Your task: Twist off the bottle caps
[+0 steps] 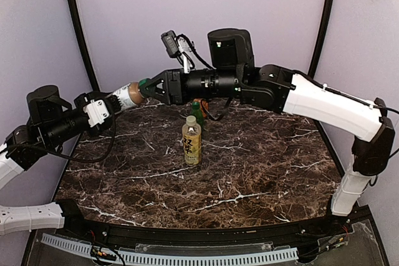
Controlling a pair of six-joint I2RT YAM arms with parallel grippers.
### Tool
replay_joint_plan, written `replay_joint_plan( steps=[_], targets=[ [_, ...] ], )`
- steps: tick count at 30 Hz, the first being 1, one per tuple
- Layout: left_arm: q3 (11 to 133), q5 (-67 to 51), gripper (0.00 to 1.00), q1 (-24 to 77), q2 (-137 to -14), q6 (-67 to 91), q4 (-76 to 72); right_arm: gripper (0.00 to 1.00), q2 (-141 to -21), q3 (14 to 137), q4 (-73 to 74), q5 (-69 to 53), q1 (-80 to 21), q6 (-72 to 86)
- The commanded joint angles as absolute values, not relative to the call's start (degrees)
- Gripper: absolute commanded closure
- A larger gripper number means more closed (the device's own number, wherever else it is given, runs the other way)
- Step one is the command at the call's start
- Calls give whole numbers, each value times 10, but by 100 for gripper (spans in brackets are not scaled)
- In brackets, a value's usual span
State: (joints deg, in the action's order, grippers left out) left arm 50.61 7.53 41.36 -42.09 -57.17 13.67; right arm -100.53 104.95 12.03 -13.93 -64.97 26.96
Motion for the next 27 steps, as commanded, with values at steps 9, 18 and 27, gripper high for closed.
replay_joint_plan(
  steps=[9,18,27],
  targets=[
    [565,-277,99,432,-437,-456,381,100,-983,1018,99,-126,-722,-169],
    [587,-338,99,432,-453,-451,432,100,-1007,1050,222,-117,-751,-381],
    [591,-346,99,432,-458,-444,432,100,-1024,1067,270,-41,-760,-499]
  ],
)
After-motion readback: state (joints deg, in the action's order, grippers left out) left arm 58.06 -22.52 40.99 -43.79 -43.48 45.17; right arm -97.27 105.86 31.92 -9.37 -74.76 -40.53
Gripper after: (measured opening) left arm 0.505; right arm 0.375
